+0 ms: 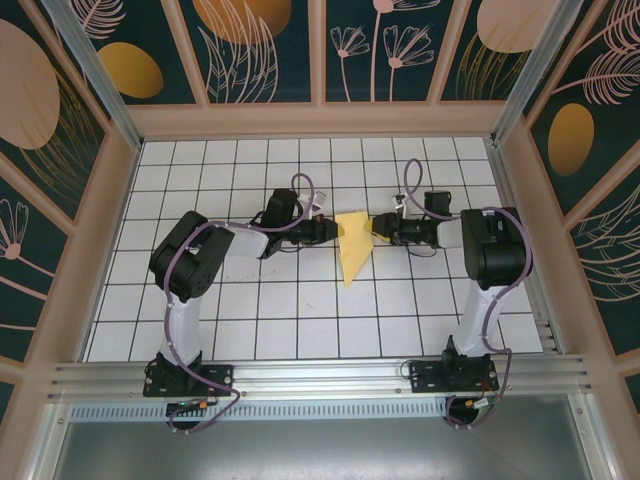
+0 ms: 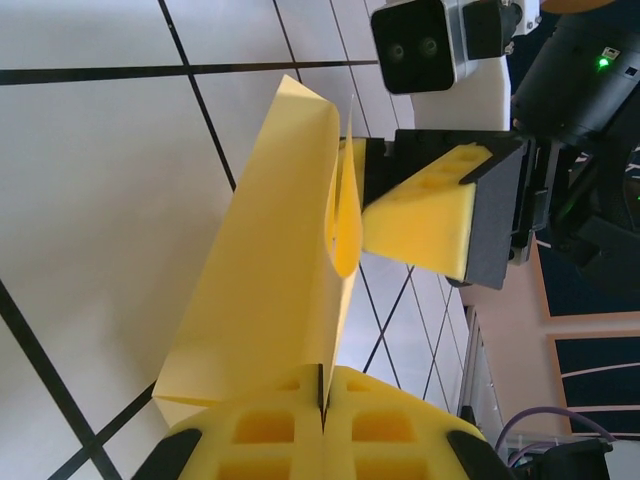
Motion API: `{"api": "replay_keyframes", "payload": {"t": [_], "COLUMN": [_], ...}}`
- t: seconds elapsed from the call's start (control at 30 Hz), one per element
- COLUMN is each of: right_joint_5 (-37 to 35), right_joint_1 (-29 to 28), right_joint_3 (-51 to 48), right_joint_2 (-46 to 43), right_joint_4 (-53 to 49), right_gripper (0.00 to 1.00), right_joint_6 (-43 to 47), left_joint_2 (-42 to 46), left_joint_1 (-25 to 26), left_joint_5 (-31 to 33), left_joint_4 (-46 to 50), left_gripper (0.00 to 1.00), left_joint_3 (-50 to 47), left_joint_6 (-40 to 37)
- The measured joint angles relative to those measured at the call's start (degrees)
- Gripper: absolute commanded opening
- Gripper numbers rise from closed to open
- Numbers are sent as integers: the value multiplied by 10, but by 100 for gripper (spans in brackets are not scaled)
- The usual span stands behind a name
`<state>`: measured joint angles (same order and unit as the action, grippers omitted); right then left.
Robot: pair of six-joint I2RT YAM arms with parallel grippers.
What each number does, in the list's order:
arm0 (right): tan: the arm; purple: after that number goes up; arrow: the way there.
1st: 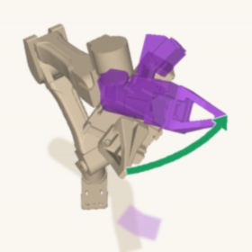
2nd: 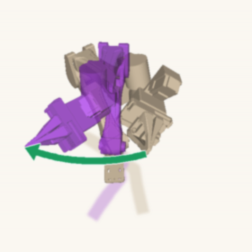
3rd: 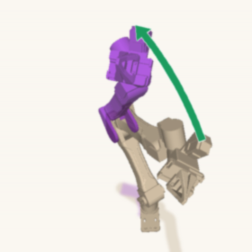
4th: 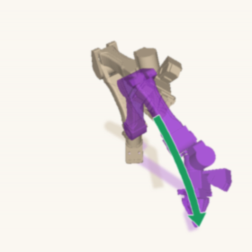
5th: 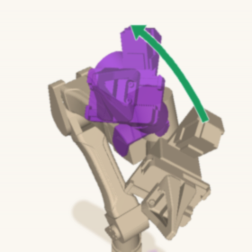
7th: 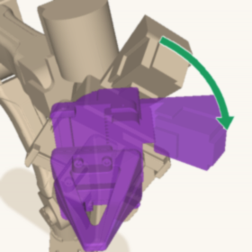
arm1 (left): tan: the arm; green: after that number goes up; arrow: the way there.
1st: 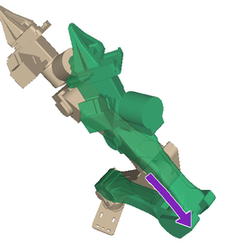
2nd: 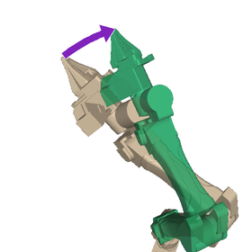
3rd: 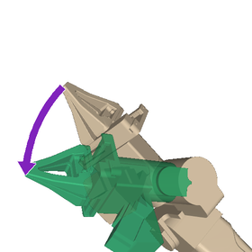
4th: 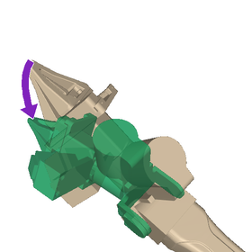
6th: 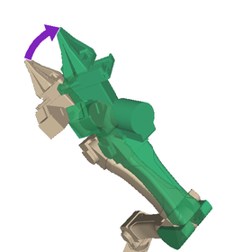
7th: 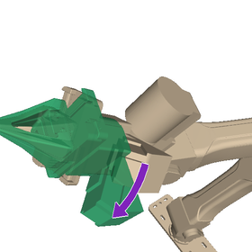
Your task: Fold a paper plane with a square sheet of paper (fold left side to right side)
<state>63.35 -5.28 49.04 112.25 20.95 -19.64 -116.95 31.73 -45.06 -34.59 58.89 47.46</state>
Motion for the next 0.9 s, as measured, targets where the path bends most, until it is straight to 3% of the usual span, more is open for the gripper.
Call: {"api": "replay_keyframes", "payload": {"t": [0.13, 0.3, 0.43, 0.63, 0.9], "right_joint_5": [10, 19, 23, 17, -20], "right_joint_1": [-10, -11, -11, -11, -15], "right_joint_3": [0, -5, -8, -14, -23], "right_joint_2": [7, 7, 7, 4, -33], "right_joint_4": [10, 32, 34, 23, -14], "right_gripper": [44, 26, 15, 7, 7], "right_joint_6": [-8, -21, -26, -28, -32], "left_joint_2": [0, -4, -11, 5, 158], "left_joint_1": [0, 0, 0, -12, -18], "left_joint_5": [-1, -2, 5, 50, 165], "left_joint_4": [-3, -8, -7, 47, 197], "left_gripper": [0, 0, 22, 46, 49], "left_joint_3": [-3, -3, -3, -9, -12], "left_joint_6": [0, 2, -2, -32, -125]}}
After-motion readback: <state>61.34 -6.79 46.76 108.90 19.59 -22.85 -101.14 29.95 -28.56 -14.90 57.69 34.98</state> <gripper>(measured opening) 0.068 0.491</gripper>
